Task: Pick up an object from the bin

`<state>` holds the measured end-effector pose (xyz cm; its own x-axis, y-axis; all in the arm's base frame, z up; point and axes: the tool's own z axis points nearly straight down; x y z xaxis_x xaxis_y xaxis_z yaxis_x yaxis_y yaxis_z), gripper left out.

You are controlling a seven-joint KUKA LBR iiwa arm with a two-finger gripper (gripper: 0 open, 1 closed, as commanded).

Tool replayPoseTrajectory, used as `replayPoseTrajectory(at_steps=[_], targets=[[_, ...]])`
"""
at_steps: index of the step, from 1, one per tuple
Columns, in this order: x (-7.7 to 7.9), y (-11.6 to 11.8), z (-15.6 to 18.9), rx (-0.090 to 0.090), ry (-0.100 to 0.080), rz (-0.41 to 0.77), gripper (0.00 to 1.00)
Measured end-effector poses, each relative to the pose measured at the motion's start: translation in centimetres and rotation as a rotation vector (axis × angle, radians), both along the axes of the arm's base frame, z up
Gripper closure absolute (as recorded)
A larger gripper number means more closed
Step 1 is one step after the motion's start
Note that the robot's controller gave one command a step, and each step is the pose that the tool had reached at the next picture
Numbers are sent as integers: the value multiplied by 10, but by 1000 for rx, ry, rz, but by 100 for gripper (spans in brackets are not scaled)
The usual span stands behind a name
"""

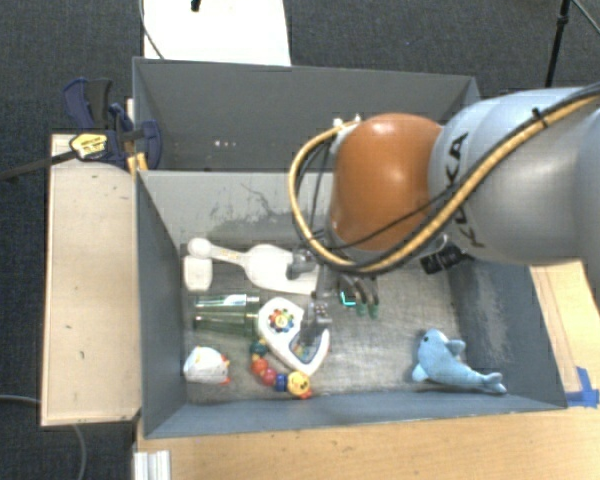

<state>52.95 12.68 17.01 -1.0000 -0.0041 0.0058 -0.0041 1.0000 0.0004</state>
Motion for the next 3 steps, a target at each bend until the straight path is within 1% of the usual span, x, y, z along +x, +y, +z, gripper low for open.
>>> replayPoseTrajectory(at_steps=[1,2,3], targets=[[2,-1,4,1,-8,-4,0],[-10,51,-57,2,-14,-44,0],[-22,77,-73,-1,-1,-82,0]])
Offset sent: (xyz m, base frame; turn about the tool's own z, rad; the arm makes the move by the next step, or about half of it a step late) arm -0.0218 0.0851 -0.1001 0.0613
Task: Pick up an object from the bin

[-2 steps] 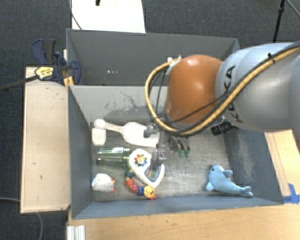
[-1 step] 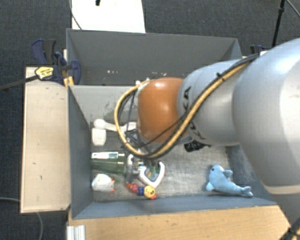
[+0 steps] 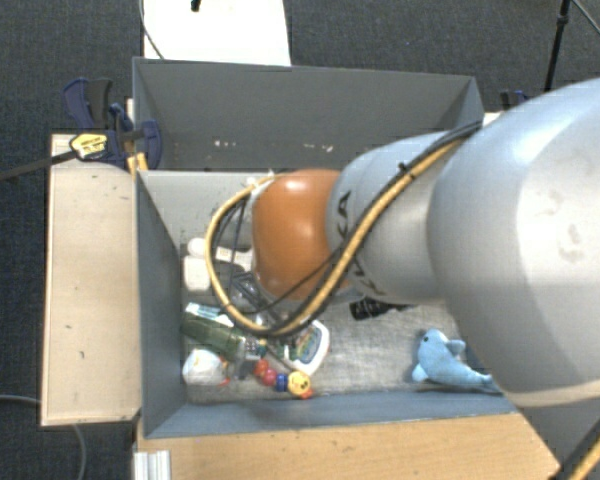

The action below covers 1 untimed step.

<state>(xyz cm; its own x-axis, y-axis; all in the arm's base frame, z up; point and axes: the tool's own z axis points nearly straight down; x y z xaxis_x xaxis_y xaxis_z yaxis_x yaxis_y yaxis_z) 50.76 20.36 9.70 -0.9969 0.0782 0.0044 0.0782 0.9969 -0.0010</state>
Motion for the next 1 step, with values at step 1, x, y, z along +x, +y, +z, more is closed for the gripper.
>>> replayPoseTrajectory(at_steps=[1], targets=[[16,19,32,1,-6,-162,0]])
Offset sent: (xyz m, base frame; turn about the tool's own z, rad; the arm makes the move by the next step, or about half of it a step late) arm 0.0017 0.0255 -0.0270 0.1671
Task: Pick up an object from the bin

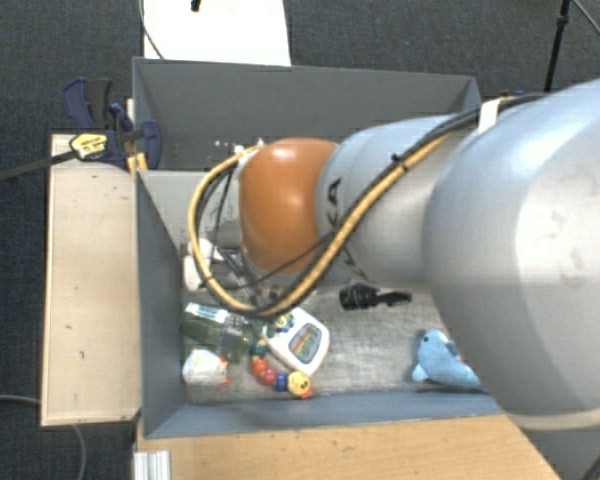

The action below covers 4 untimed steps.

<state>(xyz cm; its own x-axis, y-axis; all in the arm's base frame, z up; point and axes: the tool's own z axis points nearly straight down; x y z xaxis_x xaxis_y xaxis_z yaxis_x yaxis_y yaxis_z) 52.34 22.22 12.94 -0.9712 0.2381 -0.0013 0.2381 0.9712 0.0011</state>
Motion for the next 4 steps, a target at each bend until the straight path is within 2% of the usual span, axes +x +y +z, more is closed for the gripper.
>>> replayPoseTrajectory(at_steps=[1,2,4], targets=[[-3,5,-37,5,-18,-6,0],[-2,4,-32,4,-18,-13,100],[-2,4,-31,3,-15,-13,100]])
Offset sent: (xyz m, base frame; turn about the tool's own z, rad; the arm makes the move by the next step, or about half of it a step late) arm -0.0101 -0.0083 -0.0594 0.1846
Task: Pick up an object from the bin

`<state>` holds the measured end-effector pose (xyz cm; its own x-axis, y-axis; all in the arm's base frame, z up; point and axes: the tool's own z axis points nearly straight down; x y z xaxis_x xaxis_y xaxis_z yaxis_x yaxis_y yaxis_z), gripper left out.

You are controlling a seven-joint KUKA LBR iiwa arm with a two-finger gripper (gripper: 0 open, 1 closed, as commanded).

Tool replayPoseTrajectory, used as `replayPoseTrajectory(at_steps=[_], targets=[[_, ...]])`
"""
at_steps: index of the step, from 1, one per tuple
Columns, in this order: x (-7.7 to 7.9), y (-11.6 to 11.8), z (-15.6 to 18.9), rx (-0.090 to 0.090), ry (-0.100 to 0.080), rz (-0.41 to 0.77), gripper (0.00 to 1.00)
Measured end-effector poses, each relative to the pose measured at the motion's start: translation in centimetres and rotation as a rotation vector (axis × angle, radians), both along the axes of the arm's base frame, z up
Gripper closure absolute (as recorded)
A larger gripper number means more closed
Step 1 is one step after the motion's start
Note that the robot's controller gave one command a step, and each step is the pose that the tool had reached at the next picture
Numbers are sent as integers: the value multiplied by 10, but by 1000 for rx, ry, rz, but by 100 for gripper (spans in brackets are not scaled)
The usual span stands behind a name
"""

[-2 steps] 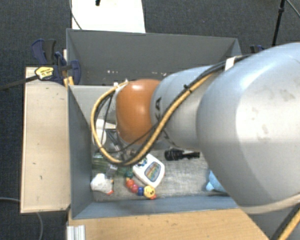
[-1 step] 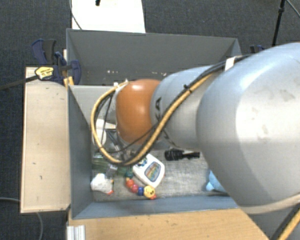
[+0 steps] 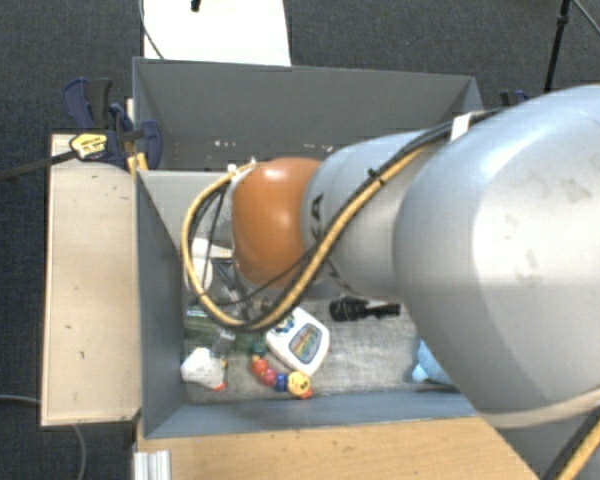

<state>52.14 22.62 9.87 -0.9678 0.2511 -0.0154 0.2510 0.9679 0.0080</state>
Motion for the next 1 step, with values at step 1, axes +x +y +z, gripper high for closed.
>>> replayPoseTrajectory(at_steps=[1], targets=[[-3,0,7,-4,14,0,100]])
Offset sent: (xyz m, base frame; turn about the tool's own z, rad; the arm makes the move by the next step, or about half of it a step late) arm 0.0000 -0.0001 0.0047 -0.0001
